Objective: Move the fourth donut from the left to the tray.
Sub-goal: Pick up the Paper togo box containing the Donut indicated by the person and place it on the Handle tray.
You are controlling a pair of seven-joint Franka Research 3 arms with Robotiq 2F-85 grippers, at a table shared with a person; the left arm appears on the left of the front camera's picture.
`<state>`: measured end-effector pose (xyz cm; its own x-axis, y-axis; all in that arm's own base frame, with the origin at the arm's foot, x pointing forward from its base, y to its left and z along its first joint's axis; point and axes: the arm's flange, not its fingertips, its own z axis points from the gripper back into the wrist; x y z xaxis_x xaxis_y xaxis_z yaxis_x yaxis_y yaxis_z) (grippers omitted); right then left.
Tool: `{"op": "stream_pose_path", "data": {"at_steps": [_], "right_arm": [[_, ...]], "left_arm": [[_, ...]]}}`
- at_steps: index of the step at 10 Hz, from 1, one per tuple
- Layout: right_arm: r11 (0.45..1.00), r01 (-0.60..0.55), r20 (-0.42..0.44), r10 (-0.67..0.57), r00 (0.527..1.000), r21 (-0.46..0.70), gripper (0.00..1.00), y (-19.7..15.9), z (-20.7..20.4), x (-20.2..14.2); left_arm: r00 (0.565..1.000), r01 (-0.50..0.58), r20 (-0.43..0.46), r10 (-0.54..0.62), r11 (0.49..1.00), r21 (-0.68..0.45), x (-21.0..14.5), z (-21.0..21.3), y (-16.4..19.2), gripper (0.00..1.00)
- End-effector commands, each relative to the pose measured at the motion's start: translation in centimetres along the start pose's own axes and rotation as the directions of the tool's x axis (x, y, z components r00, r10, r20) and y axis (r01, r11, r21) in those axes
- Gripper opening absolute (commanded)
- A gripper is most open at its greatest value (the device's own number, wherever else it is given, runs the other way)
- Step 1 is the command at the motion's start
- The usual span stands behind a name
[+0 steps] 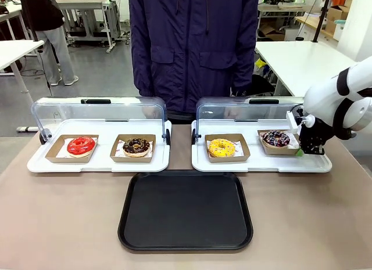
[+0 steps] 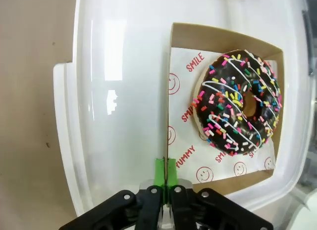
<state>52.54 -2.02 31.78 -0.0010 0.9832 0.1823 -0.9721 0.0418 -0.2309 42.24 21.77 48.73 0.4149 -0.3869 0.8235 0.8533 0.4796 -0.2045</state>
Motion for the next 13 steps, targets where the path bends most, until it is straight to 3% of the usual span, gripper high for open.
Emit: {"op": "stream_pose_path", "data": {"at_steps": [1,5,13], "right_arm": [[0.999,0.022,-0.009,-0.022,1.000,-0.027,0.02,1.0,3.0,2.2],[0.996,0.067,-0.015,-0.068,0.998,-0.064,0.02,2.6,8.0,5.6],[0.988,0.112,0.016,-0.111,0.994,-0.104,0.02,12.6,10.1,16.3]], "left_arm": [[1.000,0.006,0.006,-0.006,1.000,-0.005,0.1,0.1,-0.2,1.00],[1.000,0.006,0.006,-0.006,1.000,-0.005,0.1,0.1,-0.2,1.00],[1.000,0.006,0.006,-0.006,1.000,-0.005,0.1,0.1,-0.2,1.00]]}}
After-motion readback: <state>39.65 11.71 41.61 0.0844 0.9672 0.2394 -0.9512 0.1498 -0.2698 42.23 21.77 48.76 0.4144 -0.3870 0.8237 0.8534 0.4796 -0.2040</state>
